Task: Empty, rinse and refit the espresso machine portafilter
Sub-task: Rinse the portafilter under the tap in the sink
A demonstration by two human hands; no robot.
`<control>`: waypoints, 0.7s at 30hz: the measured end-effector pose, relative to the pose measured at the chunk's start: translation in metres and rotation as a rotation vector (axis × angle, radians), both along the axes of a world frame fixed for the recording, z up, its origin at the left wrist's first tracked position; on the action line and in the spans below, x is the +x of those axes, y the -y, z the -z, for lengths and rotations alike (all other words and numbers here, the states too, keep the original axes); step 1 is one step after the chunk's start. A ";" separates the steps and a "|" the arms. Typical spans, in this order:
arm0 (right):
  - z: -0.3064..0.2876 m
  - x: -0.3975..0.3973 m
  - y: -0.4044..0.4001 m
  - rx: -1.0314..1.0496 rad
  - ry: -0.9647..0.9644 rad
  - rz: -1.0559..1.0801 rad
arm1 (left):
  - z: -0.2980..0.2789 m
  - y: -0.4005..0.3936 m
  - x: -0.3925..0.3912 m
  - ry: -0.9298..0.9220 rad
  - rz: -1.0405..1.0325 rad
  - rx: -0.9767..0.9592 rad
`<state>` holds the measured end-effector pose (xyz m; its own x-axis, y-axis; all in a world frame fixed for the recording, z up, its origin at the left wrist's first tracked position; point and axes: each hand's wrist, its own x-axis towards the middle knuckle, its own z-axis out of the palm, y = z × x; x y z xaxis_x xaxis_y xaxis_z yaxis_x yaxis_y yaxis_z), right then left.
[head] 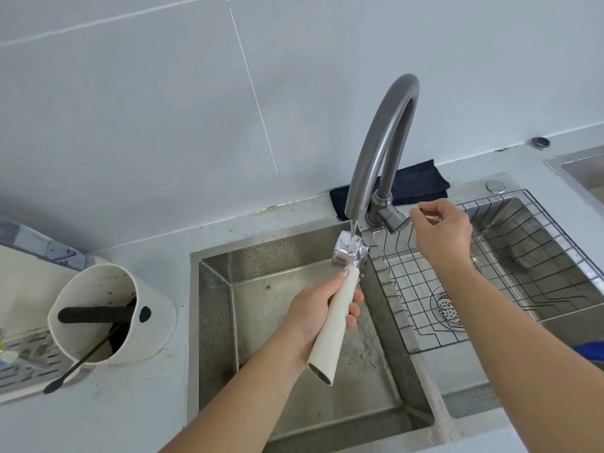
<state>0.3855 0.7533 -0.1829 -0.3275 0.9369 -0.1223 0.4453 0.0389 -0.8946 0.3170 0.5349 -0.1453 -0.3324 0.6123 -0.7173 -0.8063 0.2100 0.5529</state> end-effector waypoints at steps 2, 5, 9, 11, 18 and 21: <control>-0.001 0.000 0.000 0.007 0.006 -0.003 | 0.001 0.004 0.003 -0.011 0.018 -0.012; -0.002 0.000 0.000 0.015 0.013 -0.004 | 0.001 0.010 0.005 -0.032 0.042 -0.010; -0.001 0.001 0.000 0.011 0.014 -0.007 | -0.005 0.017 0.007 -0.134 0.070 -0.025; -0.001 0.002 0.000 0.004 0.007 -0.004 | -0.007 0.021 0.008 -0.197 0.082 -0.038; -0.003 0.001 0.001 0.002 0.003 -0.015 | -0.013 0.022 0.004 -0.488 0.183 -0.064; -0.004 0.002 0.001 0.003 0.004 -0.017 | -0.016 0.021 0.001 -0.653 0.269 -0.092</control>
<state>0.3874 0.7519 -0.1792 -0.3431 0.9316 -0.1203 0.4480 0.0497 -0.8927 0.3184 0.5144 -0.1296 -0.5574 0.6803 -0.4758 -0.2302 0.4240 0.8759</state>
